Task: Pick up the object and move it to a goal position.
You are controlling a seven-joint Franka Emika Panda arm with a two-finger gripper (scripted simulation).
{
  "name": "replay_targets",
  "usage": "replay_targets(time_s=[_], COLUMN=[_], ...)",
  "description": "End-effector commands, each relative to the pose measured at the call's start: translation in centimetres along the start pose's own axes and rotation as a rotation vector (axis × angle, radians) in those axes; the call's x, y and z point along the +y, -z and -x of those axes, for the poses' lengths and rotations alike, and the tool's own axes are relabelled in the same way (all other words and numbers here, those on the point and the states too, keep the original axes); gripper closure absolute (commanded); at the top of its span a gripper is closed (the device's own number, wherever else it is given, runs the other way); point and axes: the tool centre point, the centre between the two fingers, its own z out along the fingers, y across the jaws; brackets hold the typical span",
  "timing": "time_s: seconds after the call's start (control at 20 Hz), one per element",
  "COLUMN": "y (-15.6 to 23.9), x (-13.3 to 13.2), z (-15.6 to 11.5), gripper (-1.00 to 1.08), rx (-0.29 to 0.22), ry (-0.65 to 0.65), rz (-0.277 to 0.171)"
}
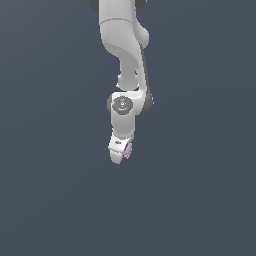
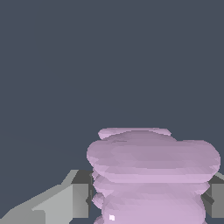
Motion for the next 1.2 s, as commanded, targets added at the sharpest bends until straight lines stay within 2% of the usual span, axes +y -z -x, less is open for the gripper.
replay_targets(time_s=[0.0, 0.45, 0.65, 0.9, 1.15], y=[-0.1, 0.0, 0.7, 3.1, 7.5], x=[0.0, 0.1, 0.7, 2.7, 5.4], z=[0.0, 0.0, -0.8, -3.2, -7.0], gripper=[1.08, 1.08, 1.08, 1.08, 1.08], rx=[0.000, 0.000, 0.011, 0.045, 0.101], ry=[0.000, 0.000, 0.000, 0.001, 0.003], rz=[-0.001, 0.002, 0.029, 0.112, 0.250])
